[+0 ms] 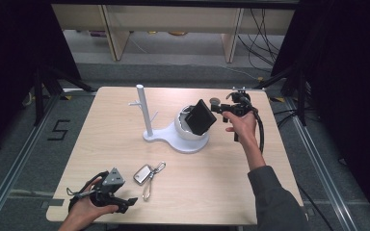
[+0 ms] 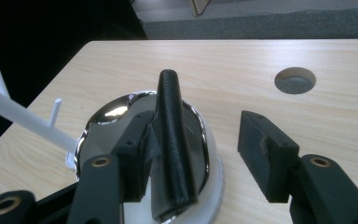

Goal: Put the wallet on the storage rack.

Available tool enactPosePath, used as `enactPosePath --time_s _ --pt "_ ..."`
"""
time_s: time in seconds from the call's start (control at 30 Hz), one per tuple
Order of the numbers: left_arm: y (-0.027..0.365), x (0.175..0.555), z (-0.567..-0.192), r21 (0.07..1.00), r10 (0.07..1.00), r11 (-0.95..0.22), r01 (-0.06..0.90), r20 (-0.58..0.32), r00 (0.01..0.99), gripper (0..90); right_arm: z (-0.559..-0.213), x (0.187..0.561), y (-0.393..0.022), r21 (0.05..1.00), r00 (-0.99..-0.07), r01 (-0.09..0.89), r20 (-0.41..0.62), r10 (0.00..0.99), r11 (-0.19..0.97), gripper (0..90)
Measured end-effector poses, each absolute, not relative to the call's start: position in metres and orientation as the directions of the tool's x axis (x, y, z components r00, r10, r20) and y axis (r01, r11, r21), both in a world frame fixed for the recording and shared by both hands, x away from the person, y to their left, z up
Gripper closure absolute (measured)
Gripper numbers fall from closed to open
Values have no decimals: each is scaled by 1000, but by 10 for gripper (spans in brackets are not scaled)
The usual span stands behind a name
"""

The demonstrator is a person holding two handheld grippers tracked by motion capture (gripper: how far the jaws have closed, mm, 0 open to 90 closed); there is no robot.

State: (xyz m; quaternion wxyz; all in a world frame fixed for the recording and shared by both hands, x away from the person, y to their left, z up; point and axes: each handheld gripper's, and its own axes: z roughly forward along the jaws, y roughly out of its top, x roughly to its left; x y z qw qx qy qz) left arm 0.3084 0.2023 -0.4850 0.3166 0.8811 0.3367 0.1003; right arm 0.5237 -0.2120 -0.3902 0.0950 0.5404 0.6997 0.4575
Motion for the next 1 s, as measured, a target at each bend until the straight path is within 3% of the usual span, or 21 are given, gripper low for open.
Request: enactPosePath --time_s 0.37,1.0 --pt "205 309 -488 632 682 -548 549 -43 730 219 -391 479 -235 807 -480 588 297 825 51 428" --pt "210 311 -487 633 693 -536 559 -48 719 212 -430 419 -244 774 -539 621 311 783 121 403"
